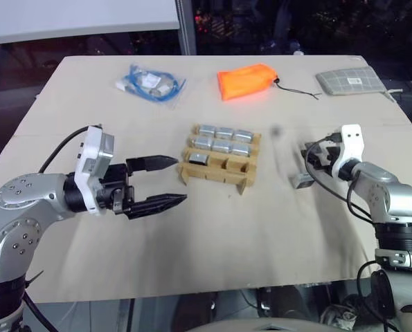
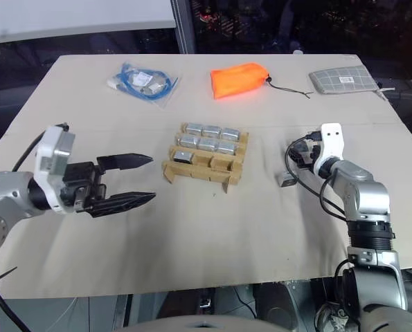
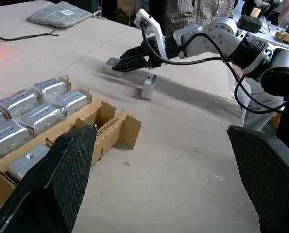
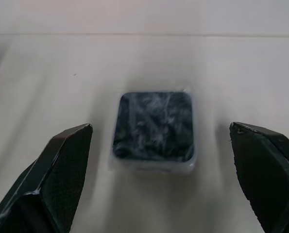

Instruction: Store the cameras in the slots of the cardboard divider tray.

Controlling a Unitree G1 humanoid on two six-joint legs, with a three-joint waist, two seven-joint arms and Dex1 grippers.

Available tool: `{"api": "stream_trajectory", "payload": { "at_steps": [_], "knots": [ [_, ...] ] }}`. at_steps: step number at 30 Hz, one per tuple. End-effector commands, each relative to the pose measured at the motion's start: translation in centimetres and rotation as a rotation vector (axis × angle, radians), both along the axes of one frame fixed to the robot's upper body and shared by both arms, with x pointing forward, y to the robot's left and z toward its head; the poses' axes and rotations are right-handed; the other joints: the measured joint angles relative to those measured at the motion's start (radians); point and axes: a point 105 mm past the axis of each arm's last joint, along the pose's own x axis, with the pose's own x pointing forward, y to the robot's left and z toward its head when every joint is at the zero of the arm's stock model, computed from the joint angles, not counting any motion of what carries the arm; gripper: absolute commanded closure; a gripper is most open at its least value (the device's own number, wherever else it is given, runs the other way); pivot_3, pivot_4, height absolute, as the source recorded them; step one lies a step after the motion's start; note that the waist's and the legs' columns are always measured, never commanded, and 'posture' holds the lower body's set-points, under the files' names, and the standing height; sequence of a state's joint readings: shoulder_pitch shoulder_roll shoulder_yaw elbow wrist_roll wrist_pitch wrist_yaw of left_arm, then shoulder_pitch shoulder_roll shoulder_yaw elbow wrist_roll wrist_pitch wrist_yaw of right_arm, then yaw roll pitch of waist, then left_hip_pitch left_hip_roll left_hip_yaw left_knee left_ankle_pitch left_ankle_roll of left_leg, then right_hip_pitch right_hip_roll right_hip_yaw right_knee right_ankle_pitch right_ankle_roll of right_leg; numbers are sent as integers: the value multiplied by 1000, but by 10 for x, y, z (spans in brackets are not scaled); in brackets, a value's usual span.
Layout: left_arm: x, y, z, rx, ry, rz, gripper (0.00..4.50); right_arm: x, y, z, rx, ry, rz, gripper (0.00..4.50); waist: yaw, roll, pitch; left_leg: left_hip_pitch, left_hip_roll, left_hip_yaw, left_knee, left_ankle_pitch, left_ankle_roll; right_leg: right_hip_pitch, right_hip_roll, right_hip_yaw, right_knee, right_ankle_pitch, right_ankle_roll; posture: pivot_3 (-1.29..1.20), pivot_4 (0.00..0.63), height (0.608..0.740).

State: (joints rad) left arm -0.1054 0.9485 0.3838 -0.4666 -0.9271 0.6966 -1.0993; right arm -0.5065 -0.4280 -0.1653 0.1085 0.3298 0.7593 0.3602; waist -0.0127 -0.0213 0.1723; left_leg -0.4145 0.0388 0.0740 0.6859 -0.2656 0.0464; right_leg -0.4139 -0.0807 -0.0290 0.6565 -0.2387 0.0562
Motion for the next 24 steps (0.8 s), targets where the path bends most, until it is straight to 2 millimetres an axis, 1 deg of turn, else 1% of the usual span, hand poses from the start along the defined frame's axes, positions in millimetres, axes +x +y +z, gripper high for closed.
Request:
{"api": "stream_trajectory", "payload": {
  "at_steps": [1, 5, 10, 12, 17, 18, 24],
  "knots": [
    [-4, -2, 8, 9, -51, -24, 38, 0, -4, 12, -6, -46, -2, 0, 0, 0, 0, 0, 0, 0, 0, 0, 0, 0, 0, 0, 0, 0, 0, 0, 150, 740],
    [-5, -1, 8, 13, -51, -29, 38, 1, -5, 7, -26, -36, -3, 0, 0, 0, 0, 0, 0, 0, 0, 0, 0, 0, 0, 0, 0, 0, 0, 0, 150, 740],
    [-4, 0, 9, 16, -53, -28, 38, 3, -6, 6, -25, -40, -10, 0, 0, 0, 0, 0, 0, 0, 0, 0, 0, 0, 0, 0, 0, 0, 0, 0, 150, 740],
    [-4, 0, 8, 17, -54, -28, 0, 4, -6, 6, -22, -41, -12, 519, 0, 0, 0, 0, 0, 0, 0, 0, 0, 0, 0, 0, 0, 0, 0, 0, 150, 740],
    [-4, 0, 8, 17, -54, -30, 0, 5, -4, 7, -16, -47, -5, 2515, 0, 0, 0, 0, 0, 0, 0, 0, 0, 0, 0, 0, 0, 0, 0, 0, 150, 740],
    [-4, 0, 7, 17, -53, -30, 0, 5, -4, 7, -16, -47, -3, 2687, 0, 0, 0, 0, 0, 0, 0, 0, 0, 0, 0, 0, 0, 0, 0, 0, 150, 740],
    [-3, 0, 6, 16, -51, -30, 0, 4, -4, 10, -40, -79, 7, 2686, 0, 0, 0, 0, 0, 0, 0, 0, 0, 0, 0, 0, 0, 0, 0, 0, 150, 740]
  ]
}}
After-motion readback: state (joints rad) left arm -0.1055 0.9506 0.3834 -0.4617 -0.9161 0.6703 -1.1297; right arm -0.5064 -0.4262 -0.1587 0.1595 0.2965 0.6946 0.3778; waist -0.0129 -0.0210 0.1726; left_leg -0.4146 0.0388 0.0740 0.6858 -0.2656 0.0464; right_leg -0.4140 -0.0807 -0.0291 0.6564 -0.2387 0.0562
